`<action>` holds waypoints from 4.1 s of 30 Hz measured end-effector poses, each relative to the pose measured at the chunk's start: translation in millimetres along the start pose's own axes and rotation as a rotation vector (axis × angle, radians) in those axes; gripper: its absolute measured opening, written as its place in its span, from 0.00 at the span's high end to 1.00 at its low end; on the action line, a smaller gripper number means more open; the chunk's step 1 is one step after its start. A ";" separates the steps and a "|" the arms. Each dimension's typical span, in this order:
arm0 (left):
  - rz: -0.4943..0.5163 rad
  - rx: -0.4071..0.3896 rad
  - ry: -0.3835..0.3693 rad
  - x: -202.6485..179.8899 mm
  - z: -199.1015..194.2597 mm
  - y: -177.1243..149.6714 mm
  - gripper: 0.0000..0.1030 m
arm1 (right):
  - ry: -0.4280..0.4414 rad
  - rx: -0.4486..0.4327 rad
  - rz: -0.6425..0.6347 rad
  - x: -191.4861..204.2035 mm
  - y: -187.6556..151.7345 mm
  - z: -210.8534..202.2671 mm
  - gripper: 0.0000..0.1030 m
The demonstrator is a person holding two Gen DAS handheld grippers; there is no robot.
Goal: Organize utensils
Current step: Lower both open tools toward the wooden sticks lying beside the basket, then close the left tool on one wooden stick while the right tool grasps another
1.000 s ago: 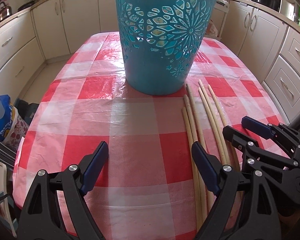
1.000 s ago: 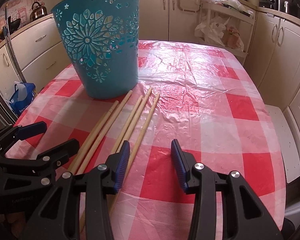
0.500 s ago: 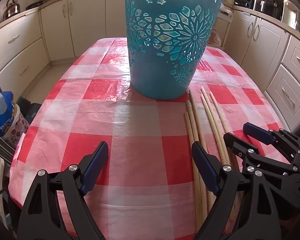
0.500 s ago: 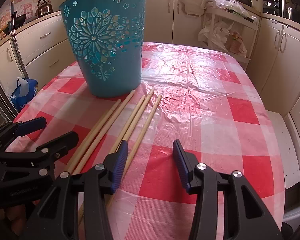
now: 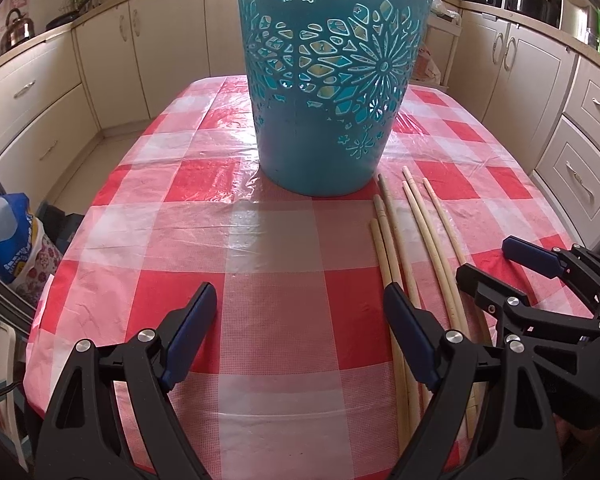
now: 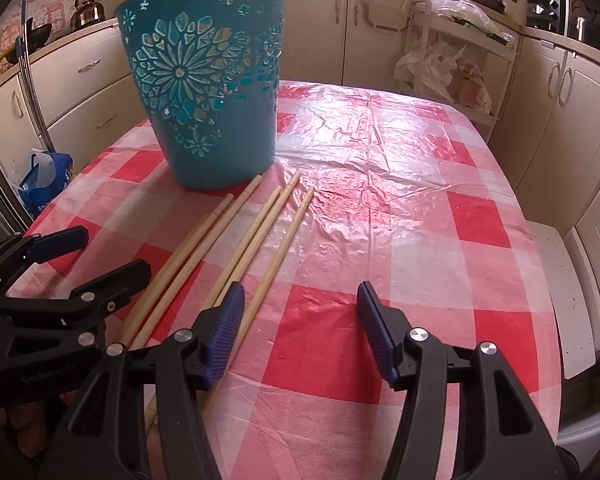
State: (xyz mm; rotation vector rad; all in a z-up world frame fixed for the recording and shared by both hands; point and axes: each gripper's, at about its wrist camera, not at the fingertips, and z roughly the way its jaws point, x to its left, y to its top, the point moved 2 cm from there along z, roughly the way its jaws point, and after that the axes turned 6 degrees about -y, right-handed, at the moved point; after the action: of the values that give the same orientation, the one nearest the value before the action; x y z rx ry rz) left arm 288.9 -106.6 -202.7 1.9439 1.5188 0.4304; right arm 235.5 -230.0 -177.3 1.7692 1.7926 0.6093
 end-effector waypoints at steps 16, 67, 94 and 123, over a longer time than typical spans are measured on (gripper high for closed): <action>-0.087 -0.011 -0.136 13.8 -10.8 10.1 0.21 | 0.005 -0.025 0.016 -5.9 -5.0 -2.2 0.37; 0.045 0.021 0.044 -6.3 9.2 14.8 0.63 | 0.024 0.095 -0.113 14.4 32.5 20.8 0.87; 0.045 0.056 -0.036 -18.8 15.9 23.6 0.88 | 0.084 0.182 -0.098 9.8 37.2 21.8 0.84; 0.029 0.048 -0.047 -17.1 17.9 24.0 0.95 | 0.103 0.198 -0.117 10.4 38.1 22.1 0.94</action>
State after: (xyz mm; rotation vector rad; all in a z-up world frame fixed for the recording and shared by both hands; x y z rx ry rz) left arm 312.8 -131.2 -198.4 2.0011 1.4858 0.3608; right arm 278.8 -219.5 -169.5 1.7712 2.0731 0.4985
